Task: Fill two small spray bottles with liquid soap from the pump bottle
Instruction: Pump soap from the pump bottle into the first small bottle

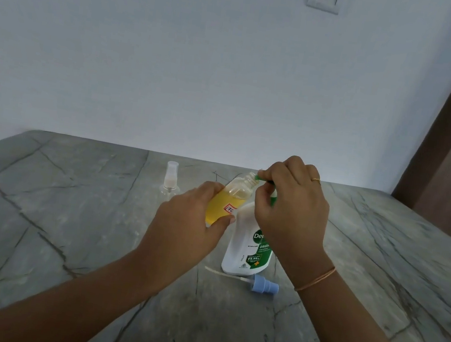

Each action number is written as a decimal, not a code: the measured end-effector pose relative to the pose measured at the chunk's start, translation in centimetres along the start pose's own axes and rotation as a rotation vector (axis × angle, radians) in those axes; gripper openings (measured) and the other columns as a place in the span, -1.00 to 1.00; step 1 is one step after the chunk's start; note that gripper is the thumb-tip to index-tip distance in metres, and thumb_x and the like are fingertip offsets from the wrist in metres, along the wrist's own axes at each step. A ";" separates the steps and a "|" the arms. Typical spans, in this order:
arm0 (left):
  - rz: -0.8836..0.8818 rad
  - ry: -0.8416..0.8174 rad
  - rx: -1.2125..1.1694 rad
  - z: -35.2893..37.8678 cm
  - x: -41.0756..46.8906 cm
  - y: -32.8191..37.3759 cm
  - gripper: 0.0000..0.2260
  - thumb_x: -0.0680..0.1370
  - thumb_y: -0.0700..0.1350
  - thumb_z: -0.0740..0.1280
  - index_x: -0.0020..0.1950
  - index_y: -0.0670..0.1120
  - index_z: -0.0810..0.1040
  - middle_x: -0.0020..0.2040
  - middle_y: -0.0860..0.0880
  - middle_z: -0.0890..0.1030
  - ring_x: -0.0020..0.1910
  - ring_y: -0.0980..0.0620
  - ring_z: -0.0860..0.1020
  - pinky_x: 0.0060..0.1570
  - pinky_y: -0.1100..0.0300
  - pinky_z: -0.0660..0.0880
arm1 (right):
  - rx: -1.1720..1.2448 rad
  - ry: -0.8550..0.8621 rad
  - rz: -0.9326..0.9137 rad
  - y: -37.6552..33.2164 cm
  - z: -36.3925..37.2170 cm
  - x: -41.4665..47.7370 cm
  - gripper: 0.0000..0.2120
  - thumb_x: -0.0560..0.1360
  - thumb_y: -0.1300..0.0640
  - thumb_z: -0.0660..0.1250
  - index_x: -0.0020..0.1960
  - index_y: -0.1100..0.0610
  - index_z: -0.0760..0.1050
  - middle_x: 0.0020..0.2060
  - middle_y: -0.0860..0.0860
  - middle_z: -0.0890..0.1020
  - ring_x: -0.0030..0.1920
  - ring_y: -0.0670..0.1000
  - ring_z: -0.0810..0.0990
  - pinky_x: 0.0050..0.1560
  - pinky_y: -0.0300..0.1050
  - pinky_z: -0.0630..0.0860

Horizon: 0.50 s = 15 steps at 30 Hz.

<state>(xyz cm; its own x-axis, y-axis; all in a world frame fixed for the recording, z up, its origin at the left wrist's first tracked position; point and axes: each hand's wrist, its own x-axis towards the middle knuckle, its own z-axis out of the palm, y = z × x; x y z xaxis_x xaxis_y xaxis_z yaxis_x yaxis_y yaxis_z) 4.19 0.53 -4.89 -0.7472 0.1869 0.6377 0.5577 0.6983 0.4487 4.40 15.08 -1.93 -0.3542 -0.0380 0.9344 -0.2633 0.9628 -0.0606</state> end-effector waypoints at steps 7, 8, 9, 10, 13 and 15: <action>-0.004 -0.004 0.005 0.2 0.0 -0.1 -0.58 0.46 0.13 0.30 0.27 0.01 0.40 0.17 0.05 0.57 0.05 0.05 0.56 -0.06 0.32 0.30 | -0.008 -0.024 0.006 -0.1 -0.1 0.1 -0.83 0.36 0.21 0.17 -0.24 0.17 0.54 -0.29 0.05 0.53 -0.26 0.08 0.49 -0.45 -0.23 0.30; -0.002 -0.004 0.005 0.2 0.0 -0.1 -0.58 0.46 0.13 0.30 0.27 0.01 0.40 0.16 0.05 0.57 0.05 0.05 0.56 -0.06 0.32 0.30 | -0.002 -0.030 0.010 -0.1 -0.2 0.3 -0.87 0.35 0.23 0.21 -0.24 0.17 0.54 -0.29 0.05 0.53 -0.26 0.08 0.50 -0.47 -0.22 0.33; -0.001 -0.003 0.008 0.2 0.0 -0.1 -0.58 0.46 0.14 0.29 0.27 0.02 0.40 0.16 0.05 0.57 0.05 0.05 0.56 -0.06 0.32 0.30 | 0.006 -0.036 0.014 0.0 -0.3 0.5 -0.89 0.33 0.25 0.25 -0.23 0.16 0.55 -0.29 0.04 0.53 -0.25 0.08 0.50 -0.49 -0.21 0.34; -0.002 -0.002 0.013 0.2 0.0 -0.1 -0.57 0.46 0.14 0.29 0.28 0.02 0.39 0.17 0.05 0.57 0.05 0.06 0.56 -0.06 0.32 0.29 | 0.013 -0.043 0.014 0.1 -0.4 0.6 -0.89 0.32 0.26 0.27 -0.23 0.16 0.56 -0.28 0.03 0.53 -0.25 0.07 0.50 -0.50 -0.20 0.35; -0.007 -0.008 0.012 0.3 -0.1 -0.1 -0.57 0.47 0.15 0.28 0.29 0.04 0.38 0.19 0.06 0.55 0.08 0.07 0.55 -0.04 0.33 0.27 | 0.020 -0.071 -0.004 0.3 -0.6 0.9 -0.88 0.32 0.26 0.27 -0.20 0.15 0.57 -0.27 0.03 0.54 -0.23 0.07 0.50 -0.46 -0.20 0.36; -0.009 -0.011 0.009 0.4 -0.1 -0.1 -0.57 0.47 0.15 0.27 0.30 0.04 0.38 0.20 0.07 0.55 0.09 0.07 0.54 -0.03 0.33 0.27 | 0.019 -0.079 -0.013 0.5 -0.6 1.0 -0.88 0.33 0.26 0.27 -0.20 0.16 0.57 -0.27 0.03 0.54 -0.23 0.07 0.50 -0.45 -0.20 0.35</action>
<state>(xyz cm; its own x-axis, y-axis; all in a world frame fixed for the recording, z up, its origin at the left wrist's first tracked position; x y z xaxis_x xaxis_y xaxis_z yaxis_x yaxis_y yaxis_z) 4.09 0.67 -5.26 -0.7559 0.1882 0.6270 0.5477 0.7064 0.4483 4.51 15.65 -0.83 -0.4199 -0.0723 0.9047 -0.2848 0.9570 -0.0557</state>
